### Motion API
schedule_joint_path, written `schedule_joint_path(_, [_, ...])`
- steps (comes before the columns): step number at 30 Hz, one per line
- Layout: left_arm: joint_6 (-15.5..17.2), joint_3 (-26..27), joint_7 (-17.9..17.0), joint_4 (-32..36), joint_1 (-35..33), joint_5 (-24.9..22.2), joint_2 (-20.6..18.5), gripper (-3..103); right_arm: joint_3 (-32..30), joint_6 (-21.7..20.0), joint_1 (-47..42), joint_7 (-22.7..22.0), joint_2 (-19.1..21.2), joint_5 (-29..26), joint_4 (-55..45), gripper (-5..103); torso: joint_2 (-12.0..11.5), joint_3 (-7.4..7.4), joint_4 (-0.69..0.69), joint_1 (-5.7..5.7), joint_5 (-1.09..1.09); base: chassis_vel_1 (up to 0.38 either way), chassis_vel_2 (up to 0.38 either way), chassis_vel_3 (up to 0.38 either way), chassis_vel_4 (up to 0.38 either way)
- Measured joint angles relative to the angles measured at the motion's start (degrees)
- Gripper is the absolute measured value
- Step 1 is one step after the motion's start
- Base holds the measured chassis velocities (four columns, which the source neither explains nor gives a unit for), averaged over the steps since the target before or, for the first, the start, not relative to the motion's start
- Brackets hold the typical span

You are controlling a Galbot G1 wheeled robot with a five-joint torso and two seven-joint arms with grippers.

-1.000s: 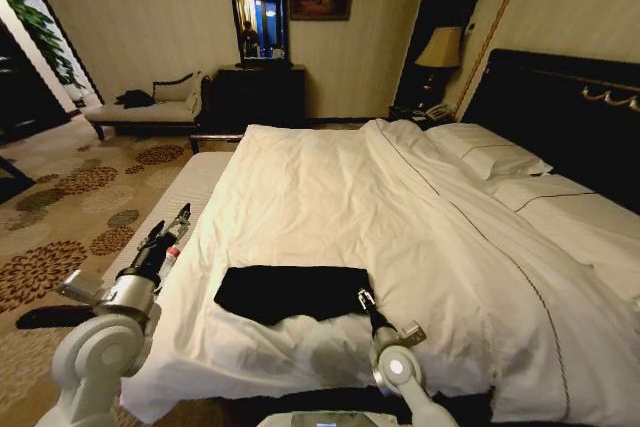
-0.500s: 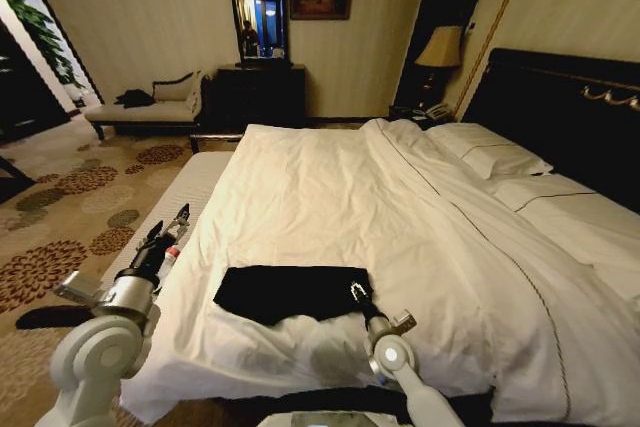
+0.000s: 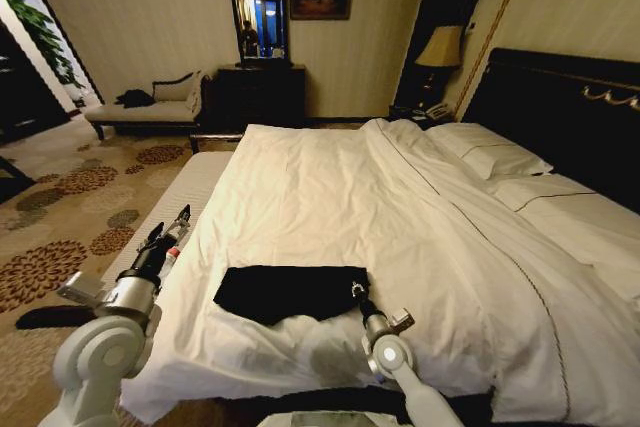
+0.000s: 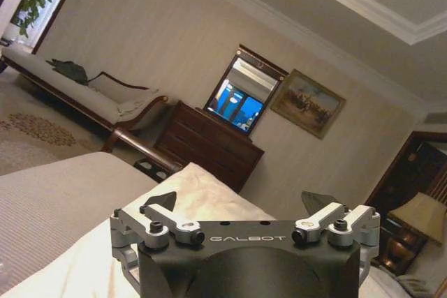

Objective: Fold the clothes on the bed.

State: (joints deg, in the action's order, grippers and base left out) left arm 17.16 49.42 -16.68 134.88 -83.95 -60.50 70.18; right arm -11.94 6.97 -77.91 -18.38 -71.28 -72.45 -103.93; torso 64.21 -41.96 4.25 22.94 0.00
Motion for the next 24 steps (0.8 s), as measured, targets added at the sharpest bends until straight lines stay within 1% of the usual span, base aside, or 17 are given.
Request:
schedule_joint_path(2, [-0.01,-0.22,0.00,-0.25,0.00,0.72,0.12,100,-0.86,0.85,-0.12,1.54,0.67,0.65,-0.02,4,0.00,0.00,-0.01,0.01,0.01,0.000,0.000,0.000,0.000])
schedule_joint_path(4, [-0.02,-0.22,0.00,-0.32,0.03,0.81,0.13,100,-1.70,1.10,-0.18,1.90,1.47,0.76,-0.14,4,0.00,0.00,-0.01,0.00,0.02,0.000,0.000,0.000,0.000])
schedule_joint_path(5, [-0.03,-0.22,0.00,-0.36,0.05,0.86,0.12,100,-2.48,1.22,-0.21,2.04,2.56,0.67,-0.34,4,0.00,0.00,-0.01,0.00,0.02,0.000,0.000,0.000,0.000])
schedule_joint_path(7, [-0.05,-0.07,-0.02,-0.42,0.07,0.89,-0.06,100,-4.74,1.36,-0.55,2.11,6.96,0.03,-0.67,4,0.00,0.00,-0.01,0.00,0.01,0.000,0.000,0.000,0.000])
schedule_joint_path(9, [-0.11,0.07,-0.03,-0.52,0.09,0.88,-0.27,100,-7.90,1.49,-1.30,2.38,12.97,-0.78,-0.77,4,0.00,0.00,0.01,0.00,0.00,0.000,0.000,0.000,0.000])
schedule_joint_path(10, [-0.11,0.07,-0.03,-0.52,0.09,0.88,-0.27,100,-7.90,1.49,-1.30,2.38,12.97,-0.78,-0.77,4,0.00,0.00,0.01,0.00,0.00,0.000,0.000,0.000,0.000])
schedule_joint_path(12, [-0.17,0.09,-0.04,-0.65,0.28,0.86,-0.29,100,-10.79,1.51,-2.11,2.72,17.36,-1.28,-0.54,4,0.00,0.00,0.01,0.01,0.01,0.000,0.000,0.000,0.000])
schedule_joint_path(15, [-0.23,-0.26,-0.07,-0.73,0.62,0.83,-0.22,100,-13.99,1.45,-2.36,2.84,22.17,-1.45,1.52,4,0.00,0.00,0.01,0.00,0.01,0.000,0.000,0.000,0.000])
schedule_joint_path(16, [-0.23,-0.26,-0.07,-0.73,0.62,0.83,-0.22,100,-13.99,1.45,-2.36,2.84,22.17,-1.45,1.52,4,0.00,0.00,0.01,0.00,0.01,0.000,0.000,0.000,0.000])
schedule_joint_path(19, [-0.32,-0.75,-0.09,-0.80,0.89,0.90,-0.04,100,-13.93,1.31,-1.28,2.70,24.72,-0.47,2.88,4,0.00,0.00,0.01,0.00,0.00,0.000,0.000,0.000,0.000])
schedule_joint_path(20, [-0.32,-0.75,-0.09,-0.80,0.89,0.90,-0.04,100,-13.93,1.31,-1.28,2.70,24.72,-0.47,2.88,4,0.00,0.00,0.01,0.00,0.00,0.000,0.000,0.000,0.000])
schedule_joint_path(22, [-0.37,-0.83,-0.10,-0.84,0.98,0.94,0.01,100,-11.85,1.60,-0.26,2.65,25.19,1.41,2.24,4,0.00,0.00,0.01,0.00,0.01,0.000,0.000,0.000,0.000])
schedule_joint_path(24, [-0.47,-0.48,-0.10,-0.88,0.98,1.00,-0.19,100,-8.64,2.24,0.85,3.36,25.29,4.58,0.57,4,0.00,0.00,0.00,0.01,0.01,0.000,0.000,0.000,0.000])
